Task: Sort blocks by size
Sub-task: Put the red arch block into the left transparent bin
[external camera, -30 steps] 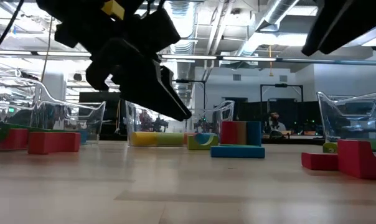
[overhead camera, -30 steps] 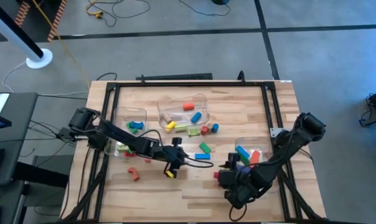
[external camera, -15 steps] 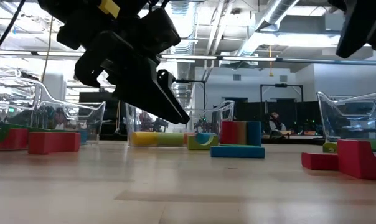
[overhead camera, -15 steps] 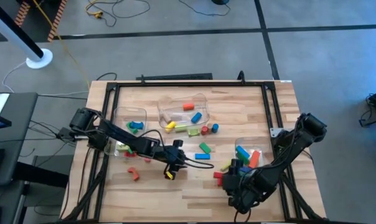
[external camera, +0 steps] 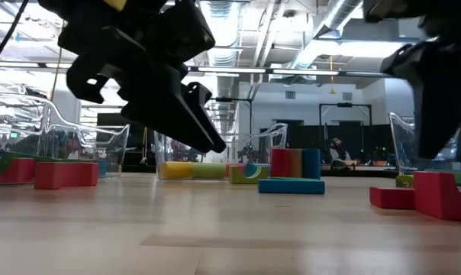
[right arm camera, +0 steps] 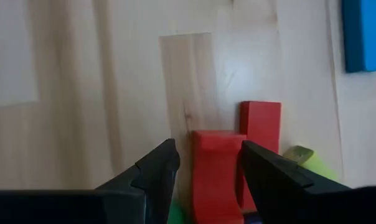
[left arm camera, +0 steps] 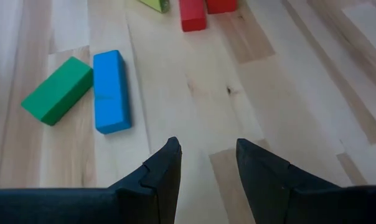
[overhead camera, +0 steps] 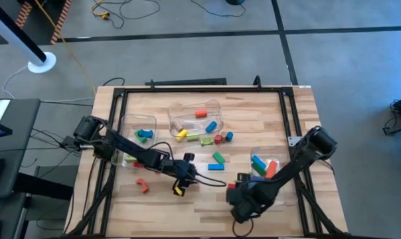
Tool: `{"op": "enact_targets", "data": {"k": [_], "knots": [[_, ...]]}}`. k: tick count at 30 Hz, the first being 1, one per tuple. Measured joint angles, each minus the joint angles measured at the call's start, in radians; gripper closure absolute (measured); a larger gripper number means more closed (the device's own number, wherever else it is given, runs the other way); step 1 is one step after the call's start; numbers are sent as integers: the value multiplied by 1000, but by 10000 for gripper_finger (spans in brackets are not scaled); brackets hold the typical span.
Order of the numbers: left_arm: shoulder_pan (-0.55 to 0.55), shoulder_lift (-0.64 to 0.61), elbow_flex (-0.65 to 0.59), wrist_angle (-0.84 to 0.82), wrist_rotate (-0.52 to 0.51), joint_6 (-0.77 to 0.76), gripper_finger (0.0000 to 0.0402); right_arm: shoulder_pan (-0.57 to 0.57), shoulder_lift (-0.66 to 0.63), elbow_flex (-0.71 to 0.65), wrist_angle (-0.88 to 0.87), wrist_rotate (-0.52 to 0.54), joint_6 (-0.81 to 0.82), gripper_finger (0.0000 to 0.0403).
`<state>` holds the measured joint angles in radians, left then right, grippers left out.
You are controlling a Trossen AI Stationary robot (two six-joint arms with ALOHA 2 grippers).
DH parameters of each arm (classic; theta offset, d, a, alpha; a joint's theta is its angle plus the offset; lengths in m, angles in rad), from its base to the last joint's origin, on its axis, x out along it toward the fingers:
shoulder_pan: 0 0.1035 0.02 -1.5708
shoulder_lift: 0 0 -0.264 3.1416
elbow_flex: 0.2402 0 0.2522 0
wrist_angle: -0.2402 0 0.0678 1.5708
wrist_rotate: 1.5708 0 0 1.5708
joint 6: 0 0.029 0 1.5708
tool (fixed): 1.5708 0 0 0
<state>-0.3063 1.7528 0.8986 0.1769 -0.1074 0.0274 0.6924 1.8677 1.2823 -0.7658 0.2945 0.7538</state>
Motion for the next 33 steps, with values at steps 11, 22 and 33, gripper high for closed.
{"op": "enact_targets", "data": {"k": [11,22,33], "knots": [[-19,-1,0,-13,-1,-1,253,-27,19,0,-9,-9,-18,193],[-19,-1,0,-12,-1,13,253,-31,19,-5,13,-9,-20,193],[-20,-1,0,-14,-1,13,253,-52,20,-65,72,-38,6,203]]}}
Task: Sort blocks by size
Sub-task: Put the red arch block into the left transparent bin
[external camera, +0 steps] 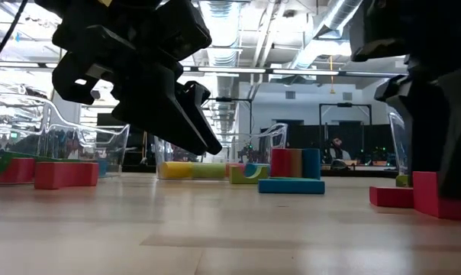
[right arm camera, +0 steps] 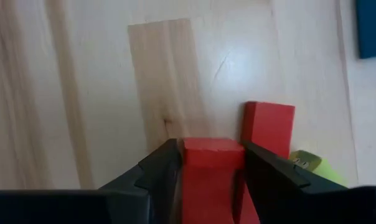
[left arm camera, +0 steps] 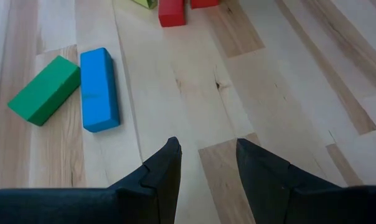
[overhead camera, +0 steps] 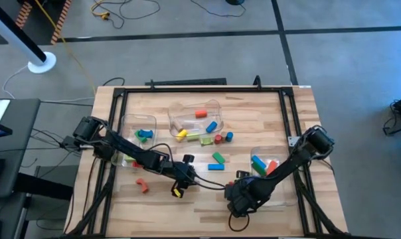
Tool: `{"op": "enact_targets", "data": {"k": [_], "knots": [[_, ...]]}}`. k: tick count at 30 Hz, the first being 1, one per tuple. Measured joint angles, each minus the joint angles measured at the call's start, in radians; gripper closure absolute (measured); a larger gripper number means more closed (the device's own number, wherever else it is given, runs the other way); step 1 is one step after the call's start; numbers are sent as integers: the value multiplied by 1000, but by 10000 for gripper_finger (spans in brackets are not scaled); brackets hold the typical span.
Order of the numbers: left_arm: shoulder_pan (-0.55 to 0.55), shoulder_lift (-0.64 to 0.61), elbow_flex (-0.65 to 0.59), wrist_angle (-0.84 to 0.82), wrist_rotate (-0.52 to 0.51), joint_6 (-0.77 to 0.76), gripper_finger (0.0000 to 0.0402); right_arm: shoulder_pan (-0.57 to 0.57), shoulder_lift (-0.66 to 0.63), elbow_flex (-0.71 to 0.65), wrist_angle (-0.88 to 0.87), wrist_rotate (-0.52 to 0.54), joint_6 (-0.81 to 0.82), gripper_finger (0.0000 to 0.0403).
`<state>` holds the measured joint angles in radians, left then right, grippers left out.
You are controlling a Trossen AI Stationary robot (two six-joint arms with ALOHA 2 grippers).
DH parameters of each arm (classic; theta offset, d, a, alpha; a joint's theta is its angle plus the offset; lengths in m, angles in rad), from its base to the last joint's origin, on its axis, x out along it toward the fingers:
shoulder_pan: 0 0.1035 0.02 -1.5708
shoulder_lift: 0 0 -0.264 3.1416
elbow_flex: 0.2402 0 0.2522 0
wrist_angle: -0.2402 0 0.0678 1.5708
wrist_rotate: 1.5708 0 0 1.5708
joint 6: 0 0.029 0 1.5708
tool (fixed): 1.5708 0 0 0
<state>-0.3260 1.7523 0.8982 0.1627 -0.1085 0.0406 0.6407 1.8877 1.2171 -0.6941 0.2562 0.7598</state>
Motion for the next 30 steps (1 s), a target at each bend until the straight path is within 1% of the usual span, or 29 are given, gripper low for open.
{"op": "enact_targets", "data": {"k": [7,14,18,23,28,30], "knots": [[0,0,0,1,0,1,253,3,-2,1,1,3,-18,258],[0,0,0,6,0,31,253,5,-2,1,40,19,-55,259],[0,0,0,22,0,53,253,3,-3,50,48,104,-130,259],[0,-9,-1,53,0,69,253,-14,-4,151,49,236,-279,258],[0,-68,-1,86,-1,85,252,-36,-4,242,48,313,-422,258],[0,-95,-1,87,-25,99,249,-43,-4,273,49,333,-468,258]]}}
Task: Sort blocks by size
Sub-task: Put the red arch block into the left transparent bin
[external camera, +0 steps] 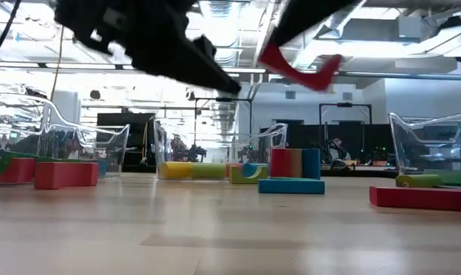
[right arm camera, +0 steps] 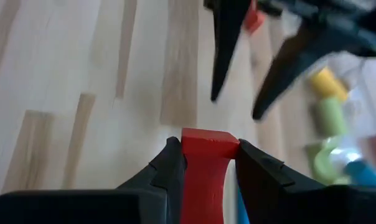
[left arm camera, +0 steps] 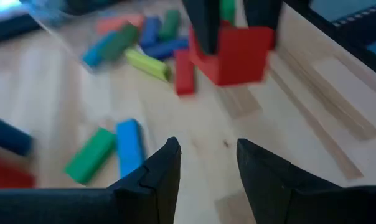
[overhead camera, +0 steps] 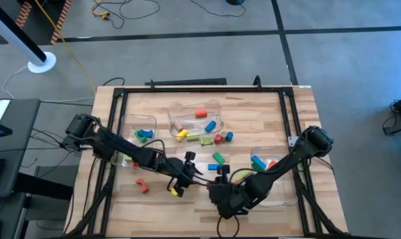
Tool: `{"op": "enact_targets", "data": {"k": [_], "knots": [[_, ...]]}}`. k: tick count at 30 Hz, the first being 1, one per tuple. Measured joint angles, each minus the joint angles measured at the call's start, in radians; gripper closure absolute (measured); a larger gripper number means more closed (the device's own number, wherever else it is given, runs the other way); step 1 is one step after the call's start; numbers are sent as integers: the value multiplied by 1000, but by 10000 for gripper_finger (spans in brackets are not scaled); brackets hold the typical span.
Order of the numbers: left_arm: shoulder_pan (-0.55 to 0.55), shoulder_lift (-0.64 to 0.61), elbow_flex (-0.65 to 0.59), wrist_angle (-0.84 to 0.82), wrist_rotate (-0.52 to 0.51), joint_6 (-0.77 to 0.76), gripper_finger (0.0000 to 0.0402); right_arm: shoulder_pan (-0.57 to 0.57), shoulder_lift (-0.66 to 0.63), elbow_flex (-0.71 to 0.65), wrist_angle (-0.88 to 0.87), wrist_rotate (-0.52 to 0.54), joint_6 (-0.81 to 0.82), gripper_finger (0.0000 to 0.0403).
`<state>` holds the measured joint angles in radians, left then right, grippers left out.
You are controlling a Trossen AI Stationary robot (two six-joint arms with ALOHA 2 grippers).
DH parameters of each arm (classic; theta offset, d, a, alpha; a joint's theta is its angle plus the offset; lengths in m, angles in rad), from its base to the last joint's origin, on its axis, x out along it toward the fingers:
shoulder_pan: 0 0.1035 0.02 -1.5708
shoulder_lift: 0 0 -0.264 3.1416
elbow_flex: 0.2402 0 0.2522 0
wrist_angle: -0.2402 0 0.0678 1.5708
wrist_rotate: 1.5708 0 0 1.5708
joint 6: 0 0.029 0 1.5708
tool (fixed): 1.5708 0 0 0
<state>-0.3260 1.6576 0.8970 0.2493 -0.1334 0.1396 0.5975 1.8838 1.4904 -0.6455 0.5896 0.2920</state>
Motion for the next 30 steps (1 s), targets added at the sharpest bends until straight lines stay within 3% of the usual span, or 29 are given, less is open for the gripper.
{"op": "enact_targets", "data": {"k": [14,23,30], "knots": [[-13,-160,0,-3,-9,87,131,-11,-1,166,3,205,-236,257],[-38,-208,0,113,-22,135,125,-12,-2,228,116,308,-400,257],[-87,-209,0,234,-177,271,125,-27,-2,280,142,330,-440,257]]}}
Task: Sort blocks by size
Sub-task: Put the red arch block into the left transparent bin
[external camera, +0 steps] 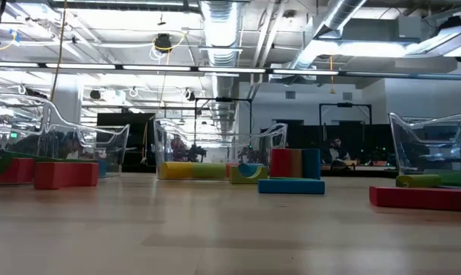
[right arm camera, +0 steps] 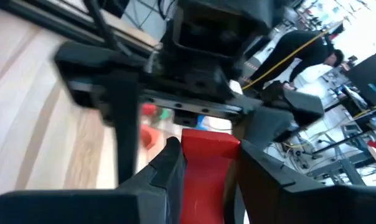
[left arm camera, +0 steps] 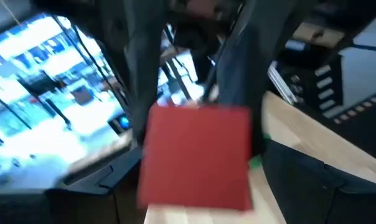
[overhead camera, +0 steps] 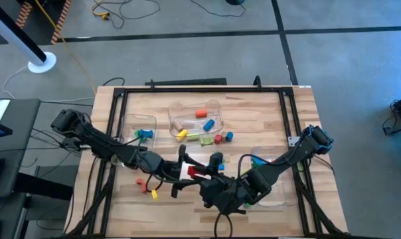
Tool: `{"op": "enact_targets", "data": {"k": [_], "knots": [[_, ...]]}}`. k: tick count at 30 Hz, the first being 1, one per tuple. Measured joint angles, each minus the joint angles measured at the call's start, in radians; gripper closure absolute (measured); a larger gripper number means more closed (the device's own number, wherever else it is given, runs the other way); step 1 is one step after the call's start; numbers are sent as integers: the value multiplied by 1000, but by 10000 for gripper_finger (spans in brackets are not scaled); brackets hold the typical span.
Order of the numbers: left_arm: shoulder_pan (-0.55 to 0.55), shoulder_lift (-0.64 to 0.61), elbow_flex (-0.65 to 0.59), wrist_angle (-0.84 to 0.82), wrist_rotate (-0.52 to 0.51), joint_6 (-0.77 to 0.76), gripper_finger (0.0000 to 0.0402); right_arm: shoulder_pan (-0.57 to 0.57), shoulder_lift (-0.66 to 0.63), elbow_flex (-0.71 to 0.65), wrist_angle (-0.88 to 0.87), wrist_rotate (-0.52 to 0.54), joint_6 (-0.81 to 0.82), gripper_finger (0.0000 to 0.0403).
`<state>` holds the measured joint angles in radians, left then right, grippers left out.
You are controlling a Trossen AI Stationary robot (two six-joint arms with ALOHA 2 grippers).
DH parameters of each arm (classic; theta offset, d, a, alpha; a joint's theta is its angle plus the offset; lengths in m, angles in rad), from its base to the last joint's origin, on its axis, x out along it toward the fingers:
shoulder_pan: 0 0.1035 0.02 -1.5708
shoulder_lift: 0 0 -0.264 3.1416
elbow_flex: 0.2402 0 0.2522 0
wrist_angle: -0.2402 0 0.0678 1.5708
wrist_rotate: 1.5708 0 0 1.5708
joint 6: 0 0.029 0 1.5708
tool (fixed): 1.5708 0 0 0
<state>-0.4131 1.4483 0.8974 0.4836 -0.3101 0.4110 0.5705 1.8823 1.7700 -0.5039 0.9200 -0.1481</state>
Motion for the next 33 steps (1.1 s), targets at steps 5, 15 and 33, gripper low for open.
{"op": "enact_targets", "data": {"k": [5,15,33], "knots": [[-24,0,0,77,-79,64,126,-6,0,20,41,14,-31,257],[-39,0,0,142,-120,135,189,-4,0,48,85,52,-80,256],[-40,-34,1,131,-15,154,209,23,-59,49,37,-28,12,256]]}}
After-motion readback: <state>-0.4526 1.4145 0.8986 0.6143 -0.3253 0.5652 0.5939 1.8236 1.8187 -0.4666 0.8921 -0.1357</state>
